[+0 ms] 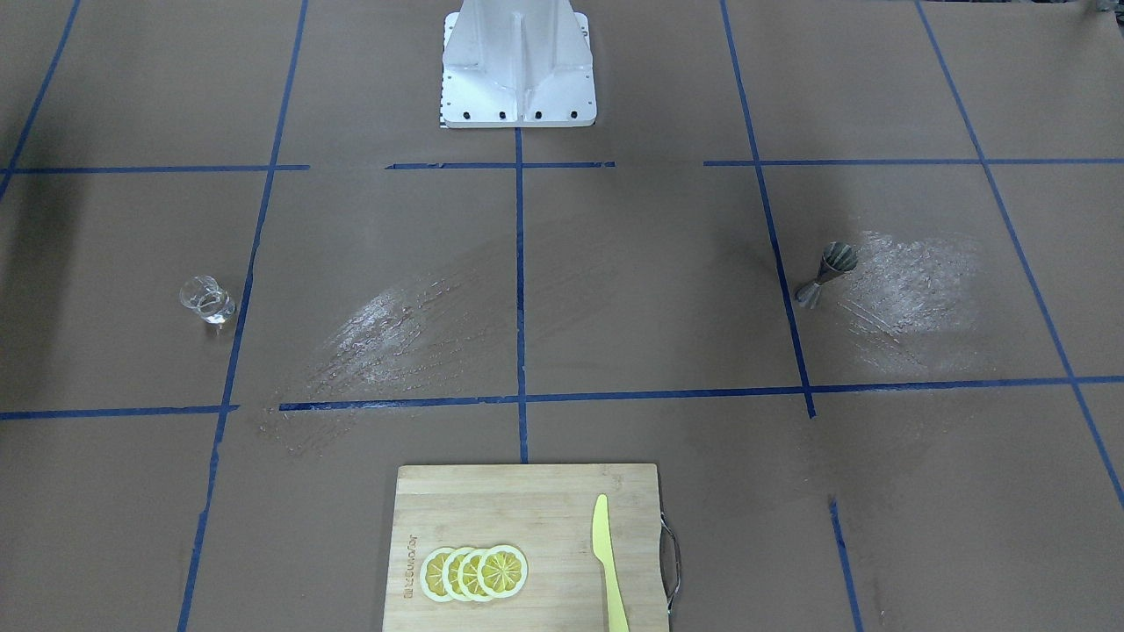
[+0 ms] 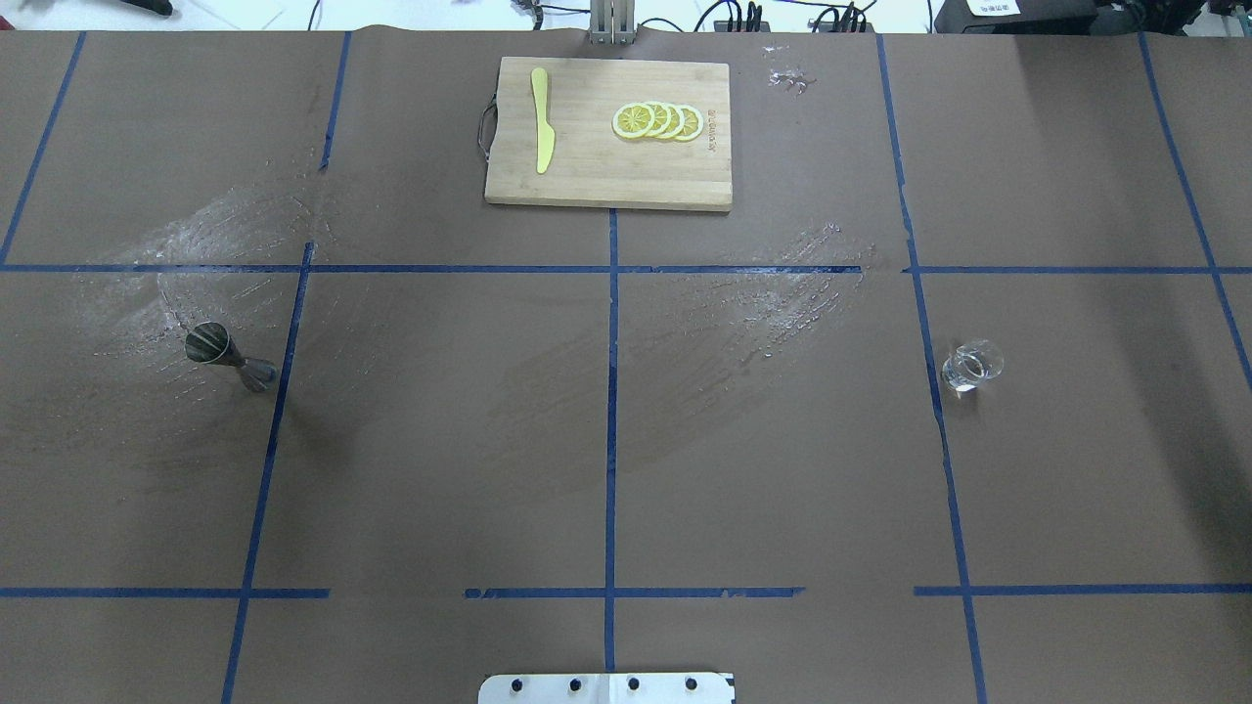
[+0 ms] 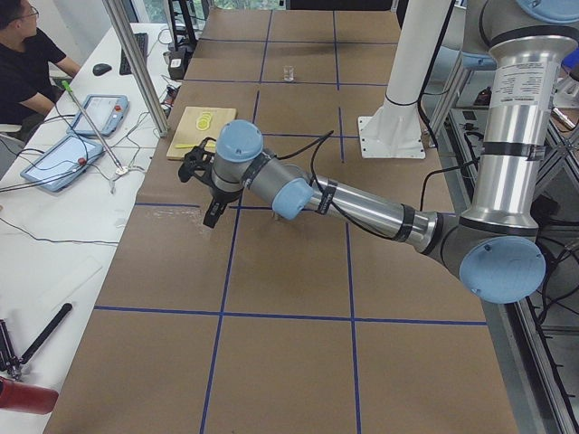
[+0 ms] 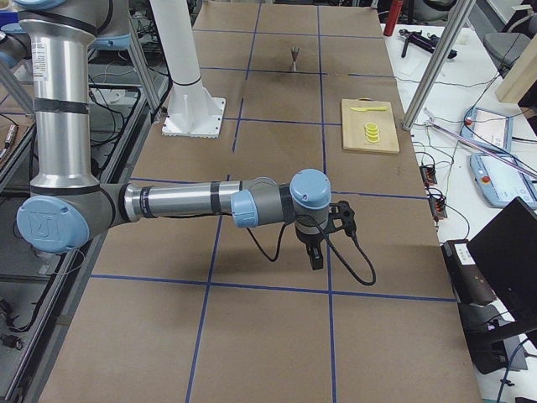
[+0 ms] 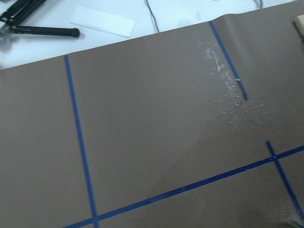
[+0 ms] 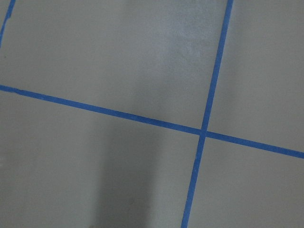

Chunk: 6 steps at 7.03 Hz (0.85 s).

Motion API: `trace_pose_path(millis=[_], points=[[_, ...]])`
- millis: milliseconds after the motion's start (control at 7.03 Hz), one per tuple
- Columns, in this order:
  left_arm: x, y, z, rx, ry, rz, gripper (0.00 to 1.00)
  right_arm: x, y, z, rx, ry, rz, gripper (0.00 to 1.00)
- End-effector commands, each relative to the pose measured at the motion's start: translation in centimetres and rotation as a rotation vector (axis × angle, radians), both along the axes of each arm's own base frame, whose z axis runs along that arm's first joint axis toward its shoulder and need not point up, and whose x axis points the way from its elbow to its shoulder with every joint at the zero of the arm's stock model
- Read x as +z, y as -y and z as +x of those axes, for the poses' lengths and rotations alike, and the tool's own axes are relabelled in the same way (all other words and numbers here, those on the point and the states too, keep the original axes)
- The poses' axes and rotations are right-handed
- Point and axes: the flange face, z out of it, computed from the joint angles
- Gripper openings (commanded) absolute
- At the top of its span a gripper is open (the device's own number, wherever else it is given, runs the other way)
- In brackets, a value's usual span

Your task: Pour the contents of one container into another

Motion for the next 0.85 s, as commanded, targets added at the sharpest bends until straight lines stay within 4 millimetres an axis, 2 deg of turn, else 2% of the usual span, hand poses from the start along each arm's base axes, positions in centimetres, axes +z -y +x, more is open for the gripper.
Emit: trace_pose_path(millis=[0, 142, 285, 427, 711], points=[[-6.1, -4.5, 9.4, -0.047, -0.021, -0.075, 1.00, -2.9, 0.2, -1.0, 0.026, 0.019, -0.001, 1.00], [-7.8, -7.9, 13.5, -0.106, -0.012, -0.106, 1.00, -3.0, 0.2, -1.6, 0.015, 0.015, 0.002, 1.00], [-8.1, -11.5, 17.1, -0.151, 0.003, -0.132, 1.00, -3.1, 0.2, -1.9, 0.028, 0.021, -0.015, 1.00], [-7.5, -13.9, 20.1, -0.201, -0.013, -0.138, 1.00, -4.2, 0.1, -2.4, 0.044, 0.028, -0.025, 1.00], [-3.1, -19.6, 23.7, -0.339, -0.027, -0.075, 1.00, -6.8, -0.3, -3.7, 0.078, 0.045, -0.044, 1.00]])
